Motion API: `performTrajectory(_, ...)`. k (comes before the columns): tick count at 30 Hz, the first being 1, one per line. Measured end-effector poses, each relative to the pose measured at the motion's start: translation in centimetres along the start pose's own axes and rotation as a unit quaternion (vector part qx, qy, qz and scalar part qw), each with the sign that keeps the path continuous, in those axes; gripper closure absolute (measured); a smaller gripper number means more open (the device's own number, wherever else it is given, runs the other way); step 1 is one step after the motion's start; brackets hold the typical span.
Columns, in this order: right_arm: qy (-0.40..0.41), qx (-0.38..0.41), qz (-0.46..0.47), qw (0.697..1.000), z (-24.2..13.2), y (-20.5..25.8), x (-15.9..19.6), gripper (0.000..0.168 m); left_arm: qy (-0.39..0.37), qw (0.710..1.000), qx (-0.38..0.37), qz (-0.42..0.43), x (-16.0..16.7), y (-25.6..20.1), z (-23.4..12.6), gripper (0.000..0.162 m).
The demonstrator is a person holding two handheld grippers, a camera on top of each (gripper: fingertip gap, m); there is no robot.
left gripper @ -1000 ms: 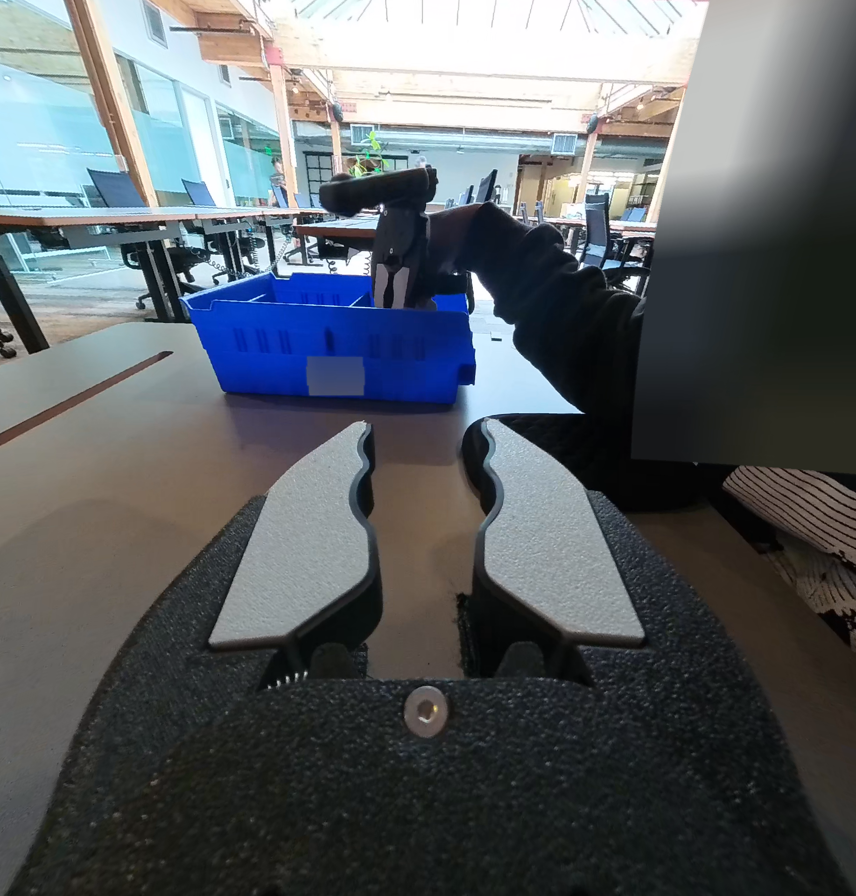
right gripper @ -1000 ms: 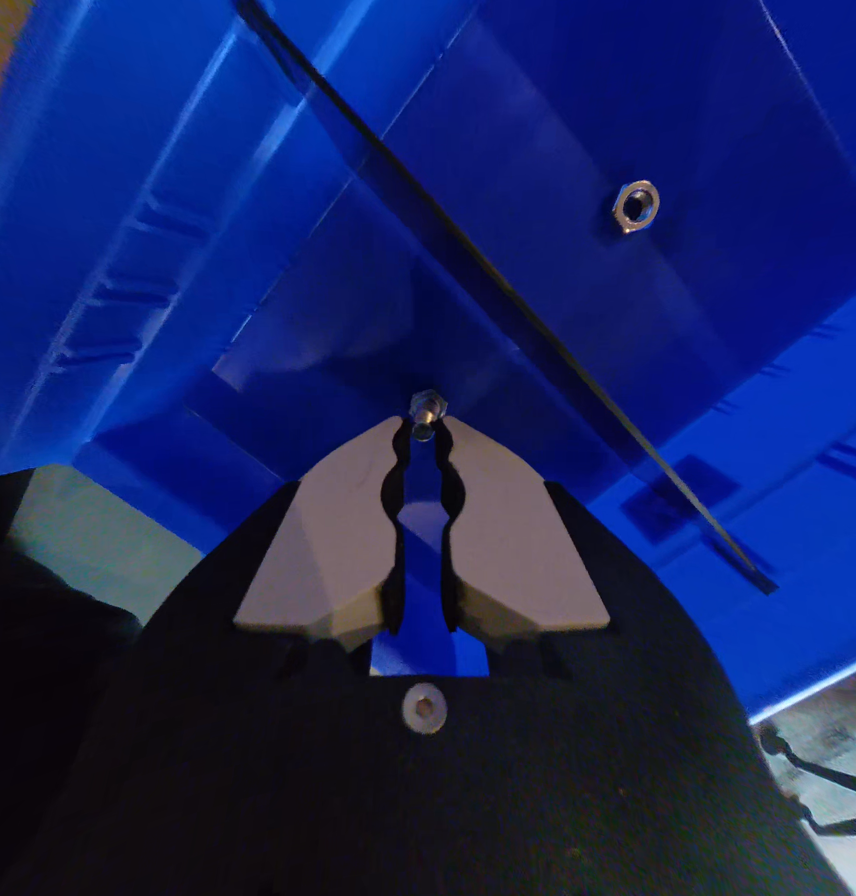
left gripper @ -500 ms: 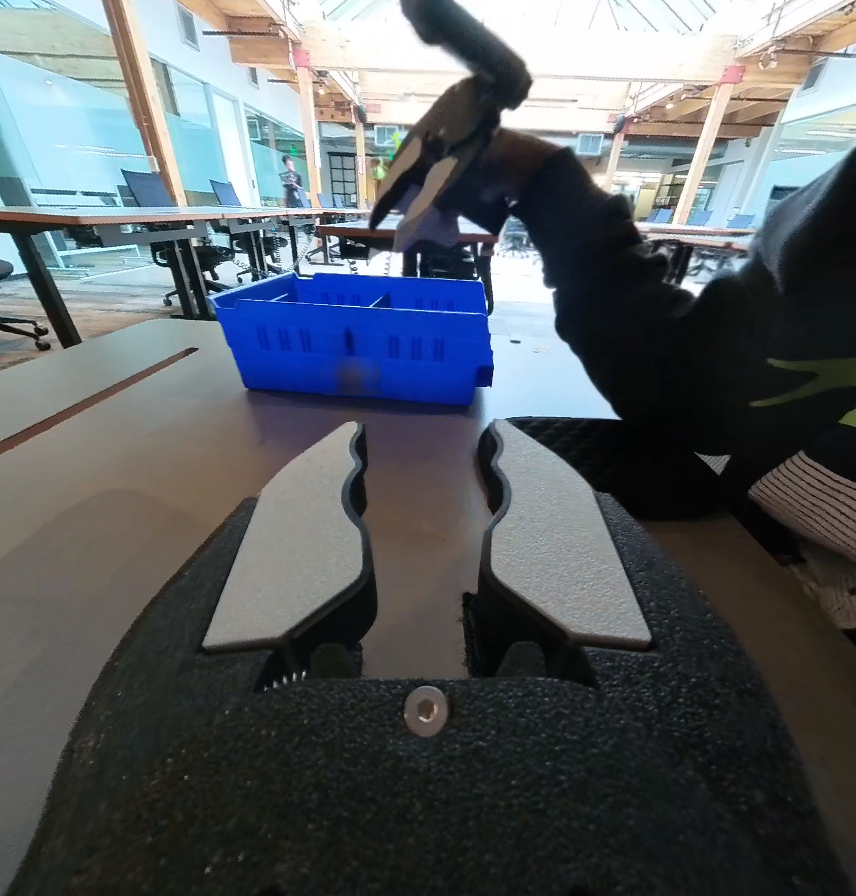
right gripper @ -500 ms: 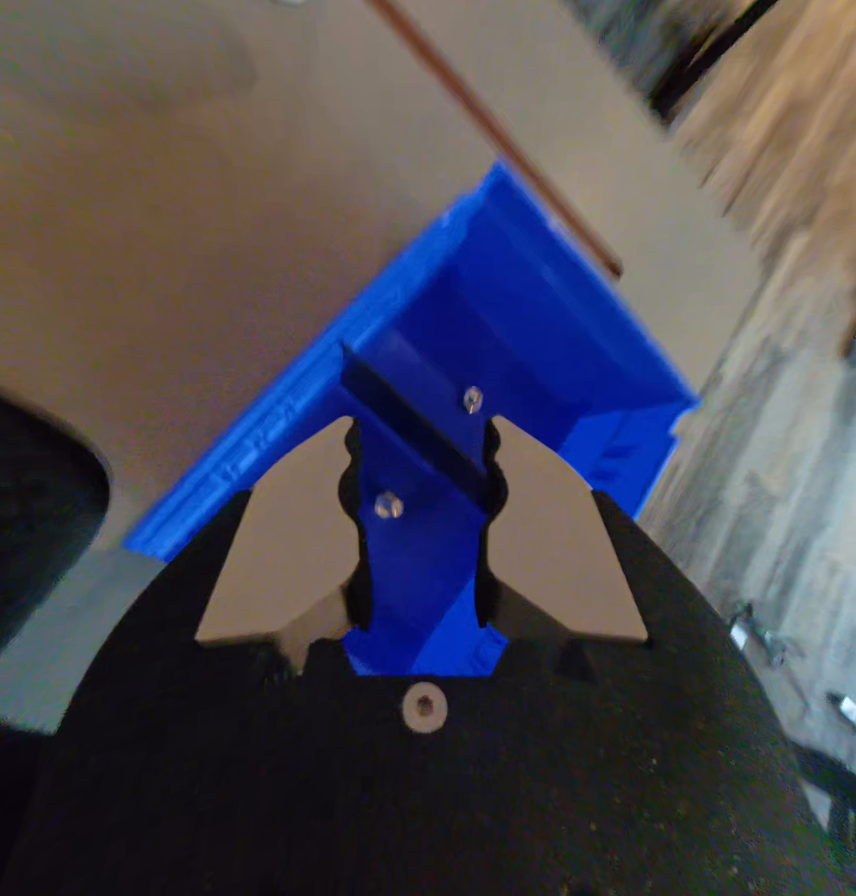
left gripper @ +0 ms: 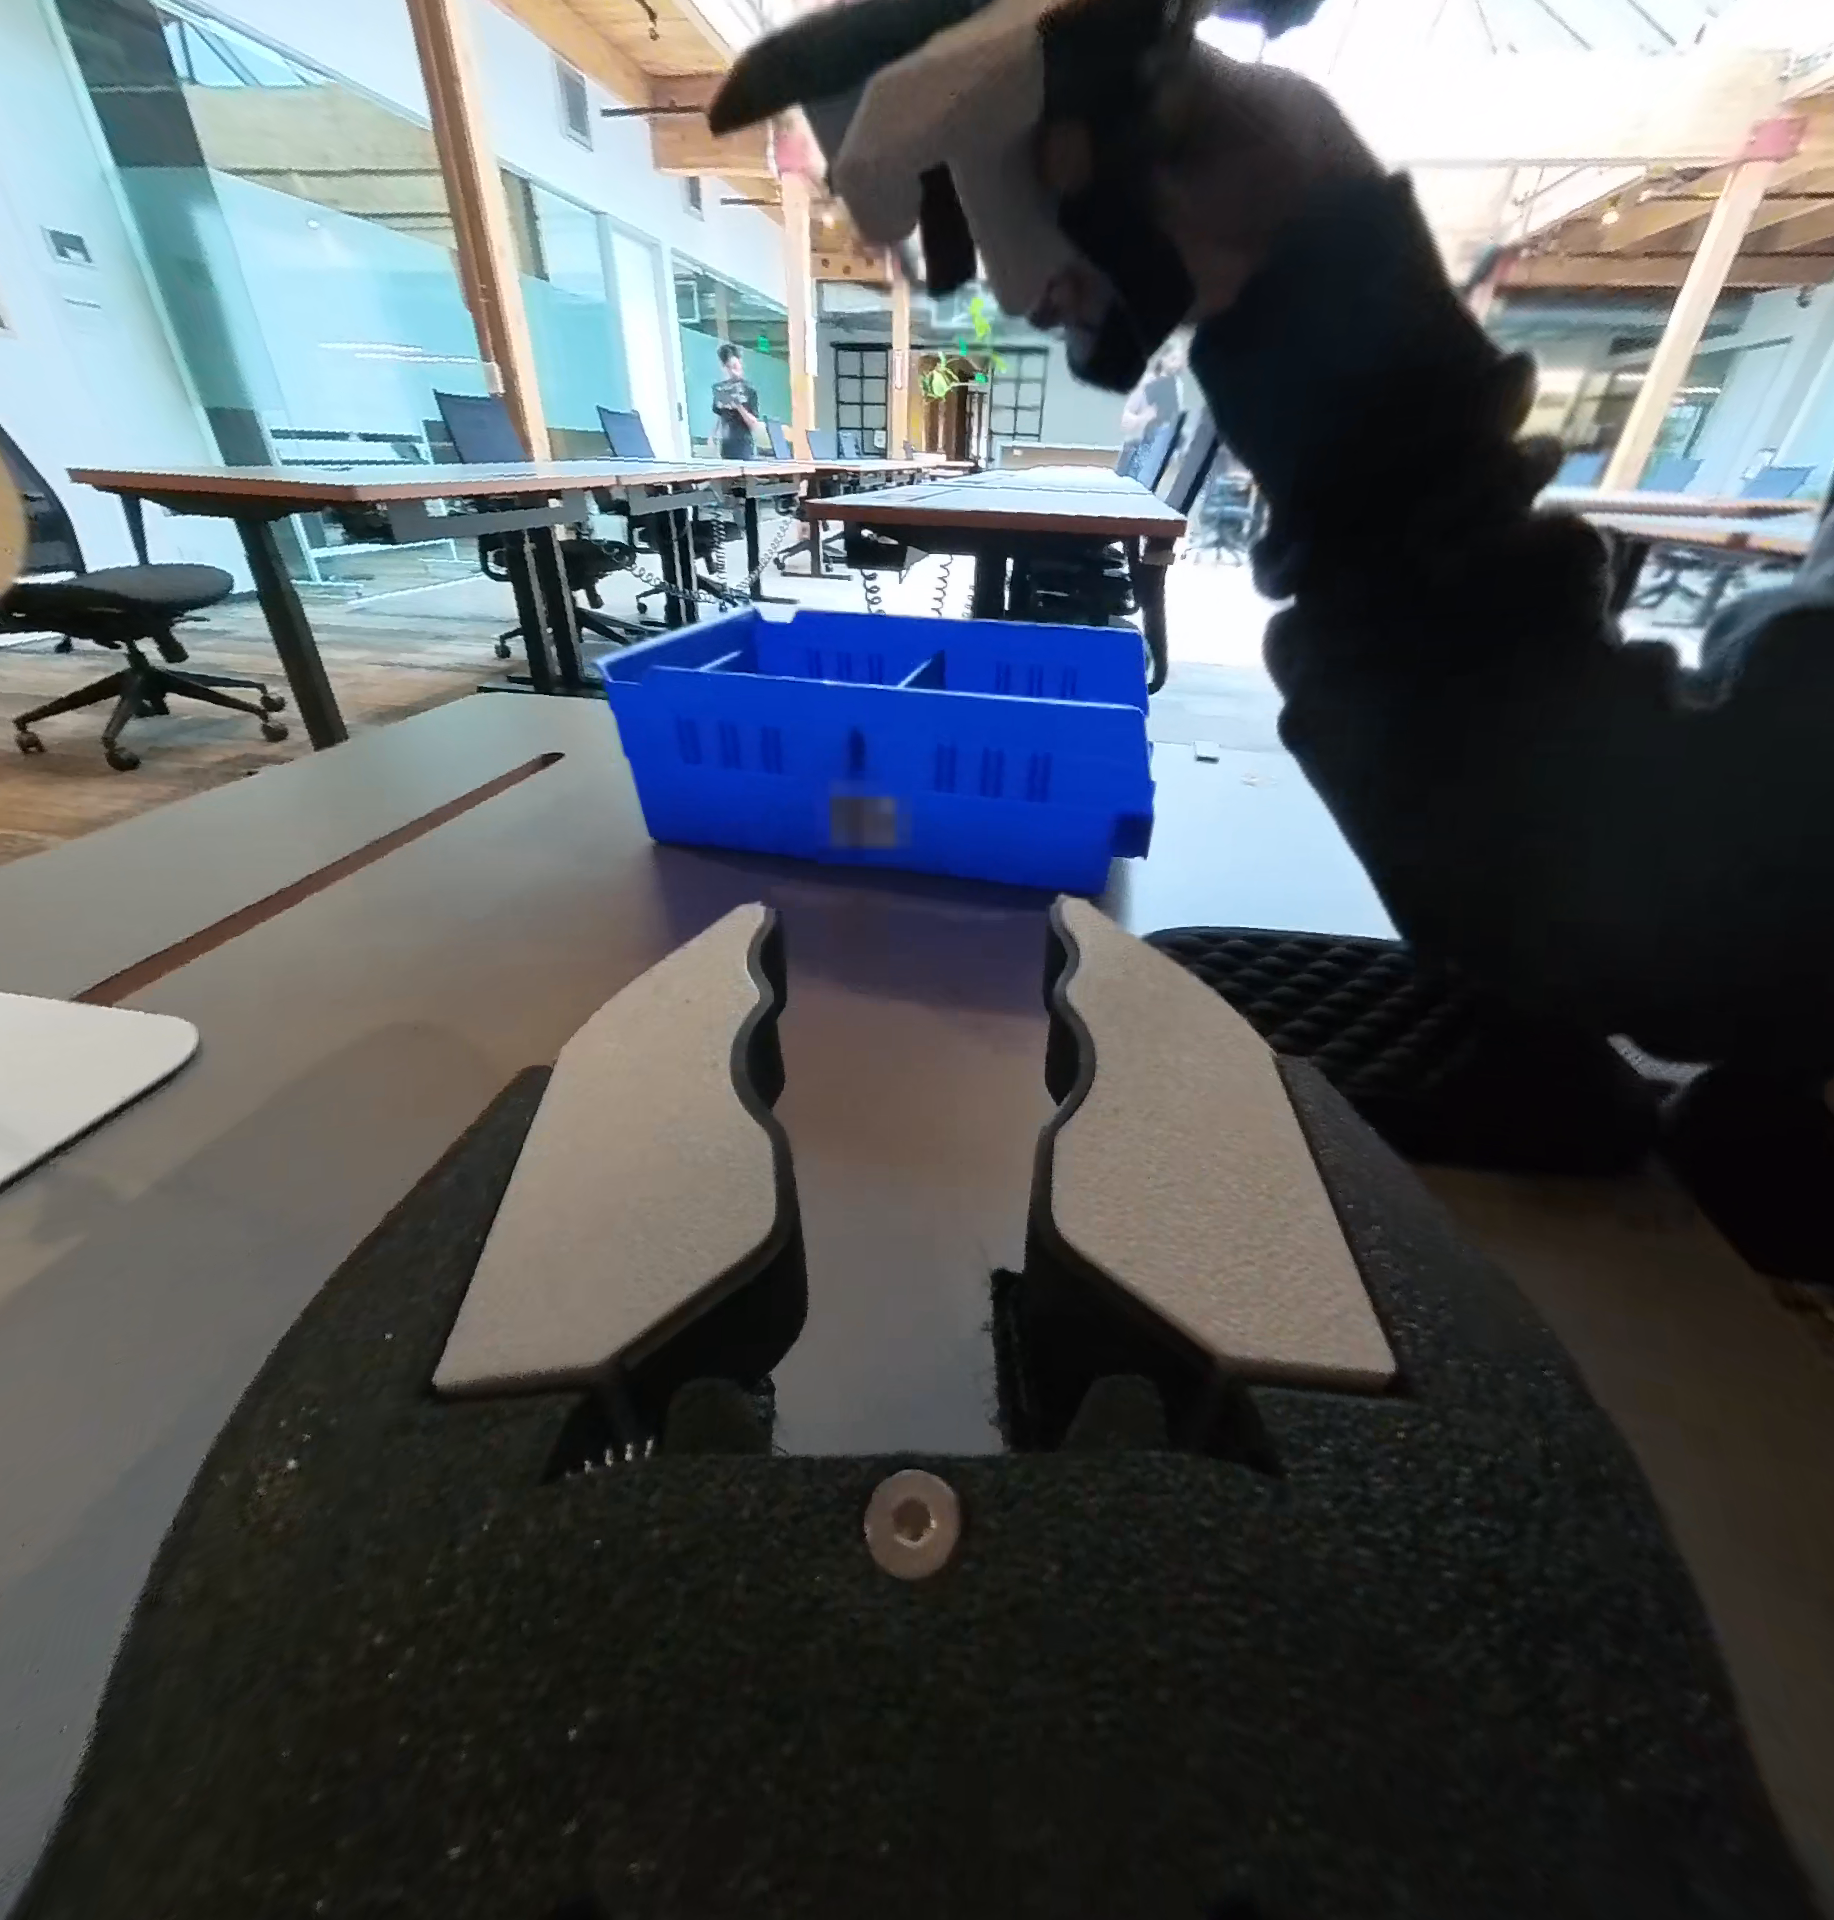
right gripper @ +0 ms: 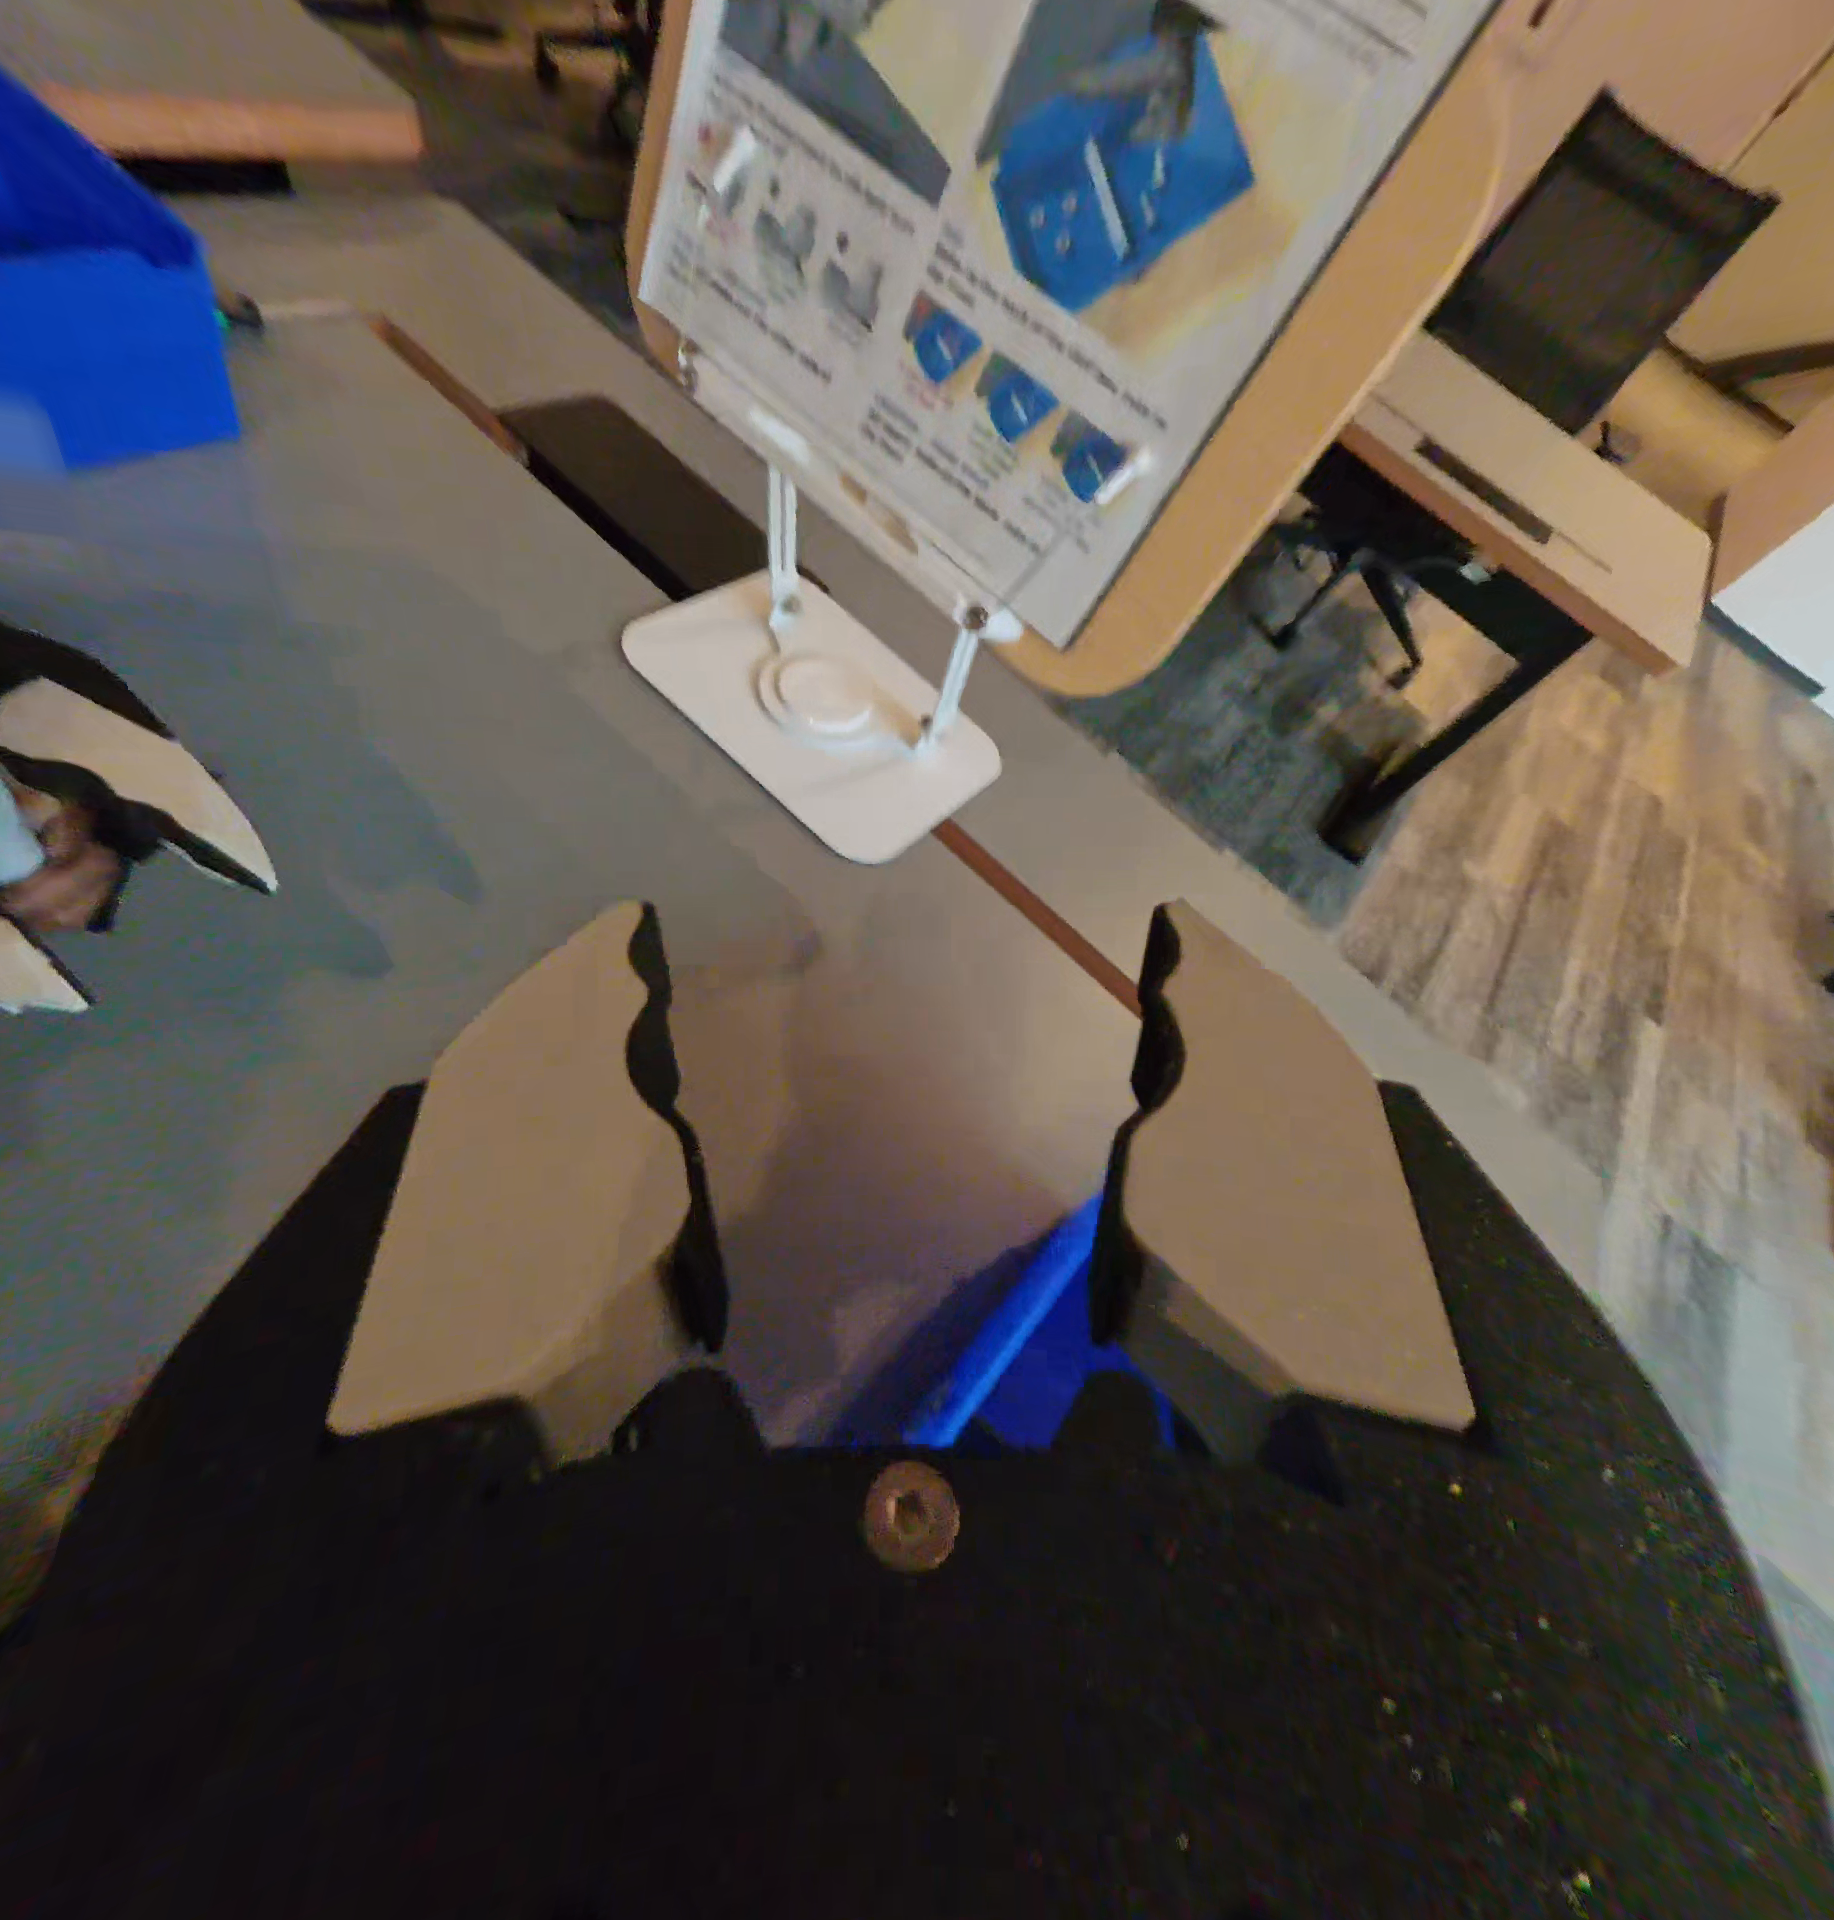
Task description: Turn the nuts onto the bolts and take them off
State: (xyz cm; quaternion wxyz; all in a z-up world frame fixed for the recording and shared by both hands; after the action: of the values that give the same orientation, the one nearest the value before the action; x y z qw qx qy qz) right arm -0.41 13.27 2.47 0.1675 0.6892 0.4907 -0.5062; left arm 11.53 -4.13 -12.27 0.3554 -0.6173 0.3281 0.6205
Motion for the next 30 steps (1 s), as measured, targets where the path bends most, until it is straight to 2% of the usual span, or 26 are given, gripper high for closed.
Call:
performTrajectory(4,-0.024,-0.023,-0.017,0.999,1.6,0.8,0.1,0.091,0.002,1.000,-0.029,0.007,-0.9,0.7,-0.7,0.114)
performTrajectory(9,-0.035,-0.034,0.001,0.999,2.3,0.2,0.3,0.095,0.014,0.988,-0.141,0.056,-4.8,3.1,-5.0,0.117)
performTrajectory(13,-0.013,-0.040,0.002,0.999,3.0,0.0,1.2,0.095,0.072,0.967,-0.230,0.087,-8.5,6.2,-11.9,0.118)
performTrajectory(17,0.003,-0.045,-0.003,0.999,3.2,-0.1,1.9,0.095,0.173,0.916,-0.344,0.115,-11.2,10.8,-21.0,0.119)
performTrajectory(19,0.002,-0.049,-0.003,0.999,3.2,0.0,1.9,0.095,0.223,0.887,-0.392,0.102,-11.7,13.2,-25.7,0.119)
performTrajectory(22,0.007,-0.048,-0.005,0.999,3.1,0.0,2.1,0.095,0.284,0.848,-0.443,0.065,-11.3,16.3,-31.7,0.119)
performTrajectory(24,0.012,-0.052,-0.008,0.999,3.2,0.0,2.3,0.095,0.332,0.826,-0.455,0.034,-9.9,17.9,-34.9,0.120)
performTrajectory(30,0.029,-0.051,-0.025,0.998,3.1,0.2,2.7,0.095,0.461,0.775,-0.429,-0.061,-3.5,21.3,-40.0,0.123)
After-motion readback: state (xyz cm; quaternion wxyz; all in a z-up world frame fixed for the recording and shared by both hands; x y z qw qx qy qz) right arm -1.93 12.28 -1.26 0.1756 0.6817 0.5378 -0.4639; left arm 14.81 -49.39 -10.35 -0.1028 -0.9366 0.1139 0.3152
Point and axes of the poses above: each gripper's, where its closed fingertips meet, z out along the fingers, x out of its underside, y = z × x across the jaws, the point moved 3 cm from there along -z, back along the fingers, and after that the axes turned 6 degrees about -x, right-handed, at the moved point
